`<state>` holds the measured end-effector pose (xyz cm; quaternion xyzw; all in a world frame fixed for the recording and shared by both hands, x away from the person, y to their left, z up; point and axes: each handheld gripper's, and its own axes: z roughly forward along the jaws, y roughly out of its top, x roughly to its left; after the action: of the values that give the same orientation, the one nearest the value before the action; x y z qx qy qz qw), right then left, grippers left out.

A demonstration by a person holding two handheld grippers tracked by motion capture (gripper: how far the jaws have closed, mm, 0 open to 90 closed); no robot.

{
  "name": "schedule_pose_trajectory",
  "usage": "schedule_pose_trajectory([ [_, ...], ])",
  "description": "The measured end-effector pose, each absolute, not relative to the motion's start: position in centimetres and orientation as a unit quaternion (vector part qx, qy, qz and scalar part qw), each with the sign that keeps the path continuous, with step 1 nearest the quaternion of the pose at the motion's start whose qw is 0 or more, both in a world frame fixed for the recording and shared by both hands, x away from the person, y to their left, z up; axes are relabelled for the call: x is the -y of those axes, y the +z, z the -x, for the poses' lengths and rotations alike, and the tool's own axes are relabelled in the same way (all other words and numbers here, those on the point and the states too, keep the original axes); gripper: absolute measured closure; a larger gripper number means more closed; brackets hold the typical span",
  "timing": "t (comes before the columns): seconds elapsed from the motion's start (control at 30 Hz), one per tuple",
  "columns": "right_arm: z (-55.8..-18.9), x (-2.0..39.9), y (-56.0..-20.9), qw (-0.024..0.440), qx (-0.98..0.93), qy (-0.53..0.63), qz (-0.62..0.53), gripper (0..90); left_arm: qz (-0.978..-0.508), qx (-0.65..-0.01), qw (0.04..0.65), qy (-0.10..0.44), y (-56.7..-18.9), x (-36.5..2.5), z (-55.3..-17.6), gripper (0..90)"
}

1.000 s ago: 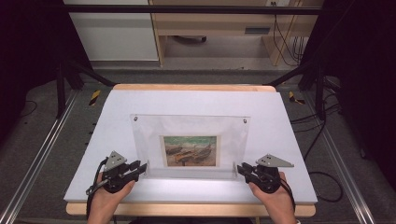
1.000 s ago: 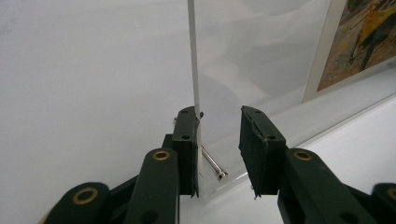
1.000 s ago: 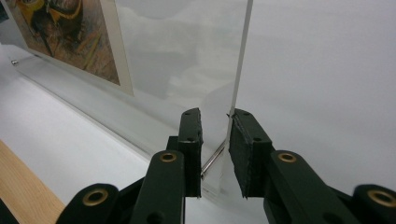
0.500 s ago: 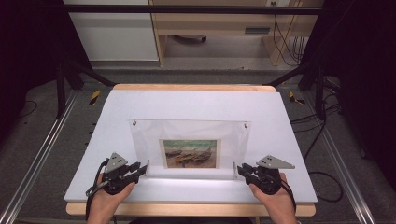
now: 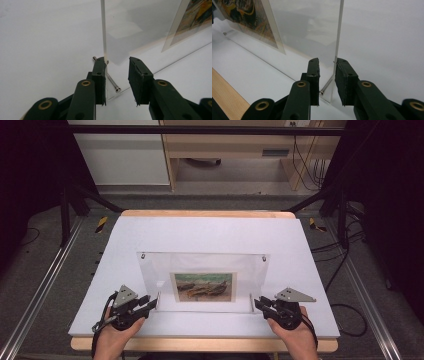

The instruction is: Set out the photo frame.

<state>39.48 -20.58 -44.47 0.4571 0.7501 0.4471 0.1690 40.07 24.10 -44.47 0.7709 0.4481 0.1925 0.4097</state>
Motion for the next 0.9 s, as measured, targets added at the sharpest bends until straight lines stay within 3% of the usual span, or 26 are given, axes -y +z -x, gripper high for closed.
schedule_pose_trajectory([
  [0.9, -39.42, 20.58, -44.53, 0.172, -0.75, 0.446, -0.456, 74.0, -0.773, -0.446, 0.408, 0.194, -44.44, -24.06, -40.05, 66.5],
])
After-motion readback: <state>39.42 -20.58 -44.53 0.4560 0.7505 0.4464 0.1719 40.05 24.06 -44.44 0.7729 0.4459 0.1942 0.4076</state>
